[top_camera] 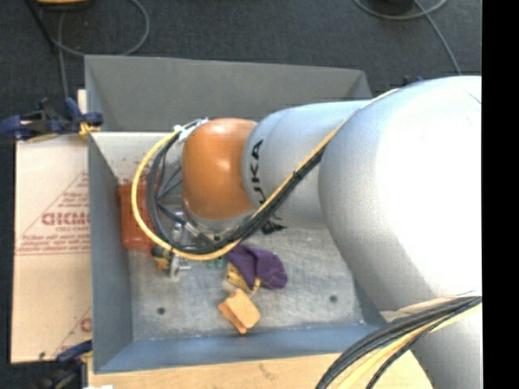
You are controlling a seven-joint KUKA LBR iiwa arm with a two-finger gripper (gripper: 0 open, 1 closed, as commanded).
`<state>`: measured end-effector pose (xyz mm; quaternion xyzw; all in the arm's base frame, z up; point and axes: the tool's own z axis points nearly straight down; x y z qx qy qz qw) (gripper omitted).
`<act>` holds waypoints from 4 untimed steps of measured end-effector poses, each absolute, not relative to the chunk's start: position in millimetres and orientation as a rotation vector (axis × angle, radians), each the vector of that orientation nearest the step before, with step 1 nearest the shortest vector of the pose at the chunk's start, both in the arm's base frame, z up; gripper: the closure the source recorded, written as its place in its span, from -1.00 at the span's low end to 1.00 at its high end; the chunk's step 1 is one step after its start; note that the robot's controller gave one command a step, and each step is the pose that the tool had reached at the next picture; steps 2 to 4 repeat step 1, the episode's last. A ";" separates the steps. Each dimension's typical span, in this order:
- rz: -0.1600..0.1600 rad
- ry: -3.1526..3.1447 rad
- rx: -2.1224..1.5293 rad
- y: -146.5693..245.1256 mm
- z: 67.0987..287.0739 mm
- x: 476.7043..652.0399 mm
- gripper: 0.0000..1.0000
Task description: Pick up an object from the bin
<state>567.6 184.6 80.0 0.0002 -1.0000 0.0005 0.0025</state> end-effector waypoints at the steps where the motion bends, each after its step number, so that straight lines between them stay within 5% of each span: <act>1: 0.001 -3.136 0.001 184.4 83.3 566.4 1.00; 4: 0.001 -3.136 0.001 184.4 83.3 566.4 1.00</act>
Offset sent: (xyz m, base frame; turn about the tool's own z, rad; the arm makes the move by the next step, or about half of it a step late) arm -0.0002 0.0001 0.0114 0.0000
